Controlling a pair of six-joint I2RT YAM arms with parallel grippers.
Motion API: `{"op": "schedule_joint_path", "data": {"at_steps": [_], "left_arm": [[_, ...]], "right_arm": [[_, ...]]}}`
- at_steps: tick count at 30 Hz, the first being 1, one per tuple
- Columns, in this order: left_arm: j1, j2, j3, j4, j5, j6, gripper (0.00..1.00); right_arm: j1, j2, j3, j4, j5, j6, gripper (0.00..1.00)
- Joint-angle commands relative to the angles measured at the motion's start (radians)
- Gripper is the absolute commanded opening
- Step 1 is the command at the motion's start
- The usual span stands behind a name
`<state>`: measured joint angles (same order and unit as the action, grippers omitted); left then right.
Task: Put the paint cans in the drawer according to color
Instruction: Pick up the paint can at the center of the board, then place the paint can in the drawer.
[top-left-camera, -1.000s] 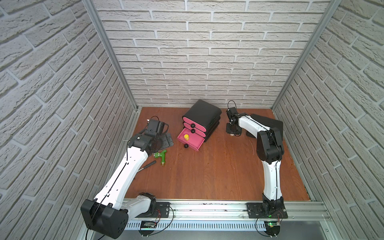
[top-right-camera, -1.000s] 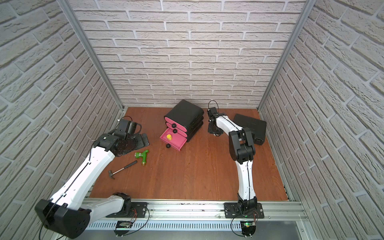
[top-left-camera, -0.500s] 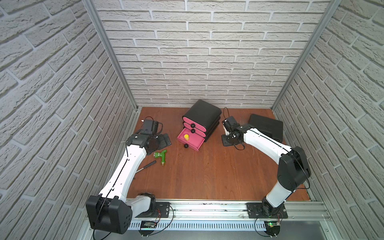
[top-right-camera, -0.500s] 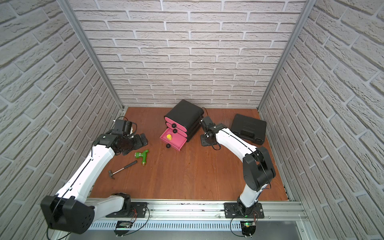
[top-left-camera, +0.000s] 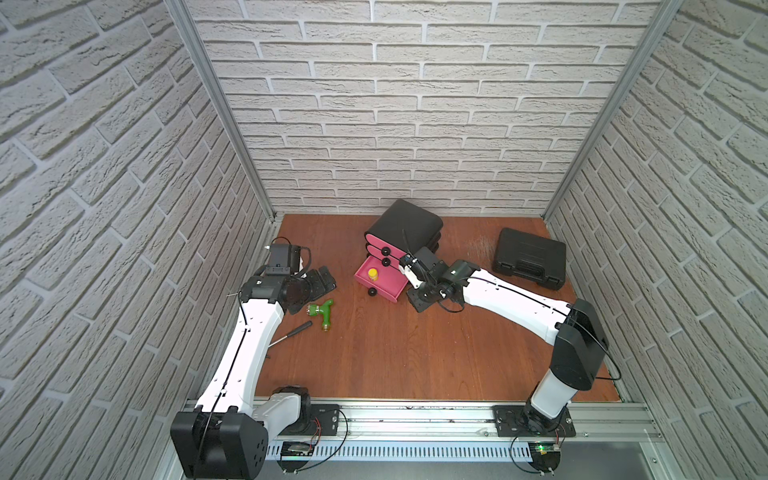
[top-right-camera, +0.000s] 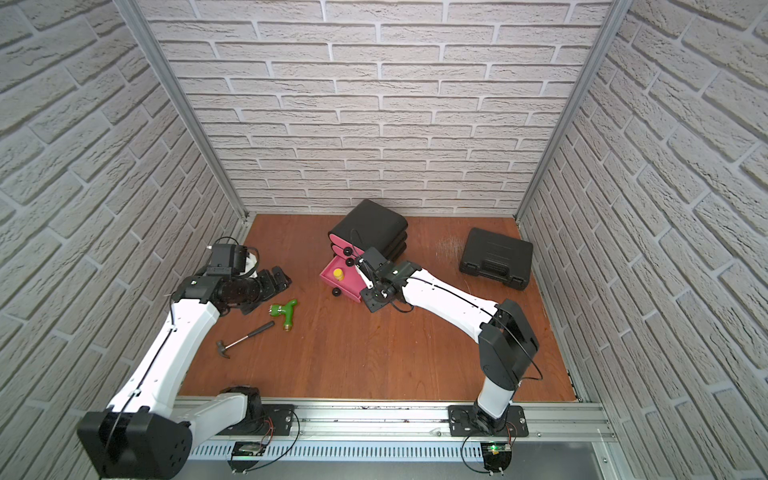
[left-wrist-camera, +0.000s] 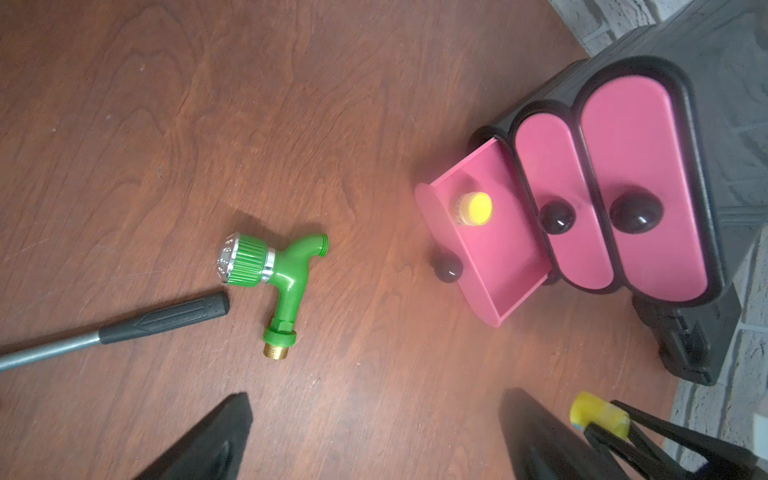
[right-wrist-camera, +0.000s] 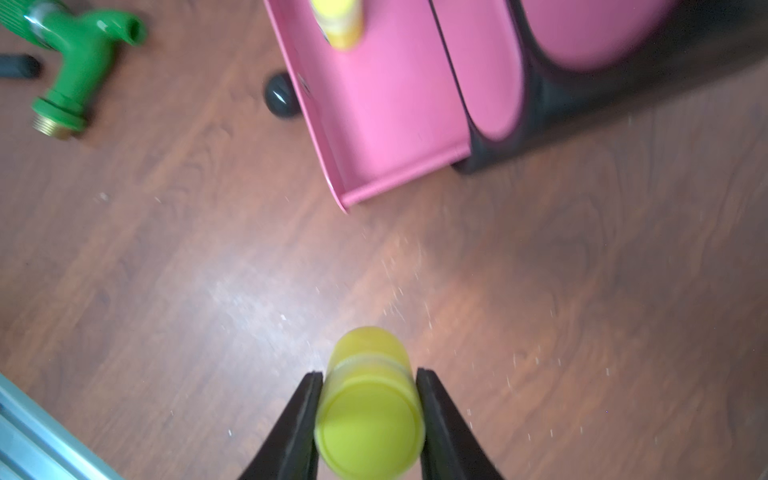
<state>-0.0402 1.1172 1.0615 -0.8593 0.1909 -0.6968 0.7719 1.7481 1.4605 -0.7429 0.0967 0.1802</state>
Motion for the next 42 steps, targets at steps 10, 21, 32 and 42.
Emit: {"op": "schedule_joint_path", "data": {"at_steps": [10,21,32,42], "left_arm": [[0.015,-0.013,-0.008,0.005,-0.014,-0.002,0.99],[0.016,-0.042,-0.021,-0.027,-0.094,-0.055,0.99],[0.01,-0.09,-0.043,-0.075,-0.107,-0.052,0.98],[0.006,-0.097,-0.043,-0.081,-0.102,-0.06,0.98]], "right_arm": [[0.049,0.223,0.213,0.071,0.133,-0.135,0.31],[0.049,0.427,0.408,0.07,0.201,-0.153,0.31],[0.043,0.559,0.58,0.024,0.247,-0.151,0.32],[0.03,0.61,0.592,0.013,0.277,-0.126,0.36]]}}
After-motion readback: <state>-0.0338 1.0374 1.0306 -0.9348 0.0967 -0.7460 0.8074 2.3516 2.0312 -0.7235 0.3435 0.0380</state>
